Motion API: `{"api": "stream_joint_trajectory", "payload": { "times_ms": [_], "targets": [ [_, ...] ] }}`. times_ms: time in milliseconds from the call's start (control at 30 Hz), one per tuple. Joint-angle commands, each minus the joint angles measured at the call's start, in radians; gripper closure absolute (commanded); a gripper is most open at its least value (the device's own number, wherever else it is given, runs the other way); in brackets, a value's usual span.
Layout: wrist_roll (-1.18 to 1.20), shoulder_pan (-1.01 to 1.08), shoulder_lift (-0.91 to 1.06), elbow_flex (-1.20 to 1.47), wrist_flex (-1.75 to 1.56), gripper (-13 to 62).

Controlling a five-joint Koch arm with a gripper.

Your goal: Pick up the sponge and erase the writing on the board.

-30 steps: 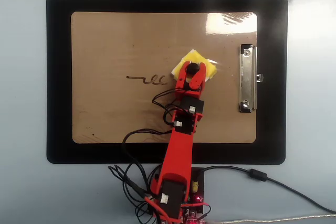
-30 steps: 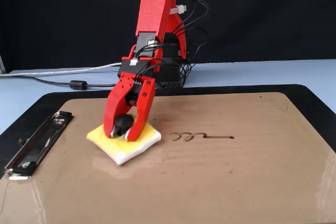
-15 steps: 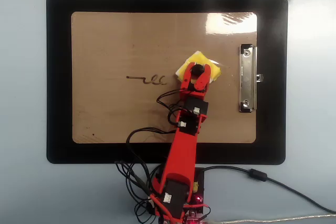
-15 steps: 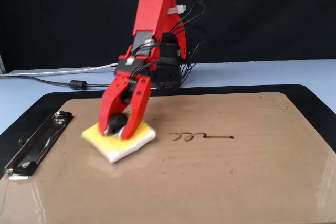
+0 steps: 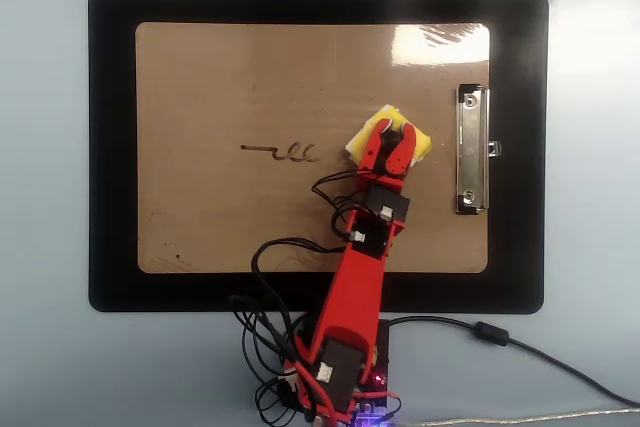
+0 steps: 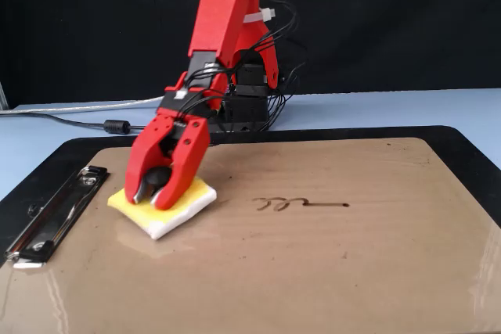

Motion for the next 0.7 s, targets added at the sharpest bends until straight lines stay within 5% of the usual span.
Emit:
{"api": "stream_joint_trajectory", "payload": {
  "times_ms": [0, 167, 500, 667],
  "targets": [
    [0.012, 0.018, 0.086, 0.127, -0.003, 57.2],
    [-0.017, -0.051, 0.39, 0.39, -0.006, 57.3],
    [-0.16, -0.301, -0.009, -0.002, -0.017, 57.2],
    [-0.189, -0.33, 0.181, 0.196, -0.015, 57.2]
  ]
}}
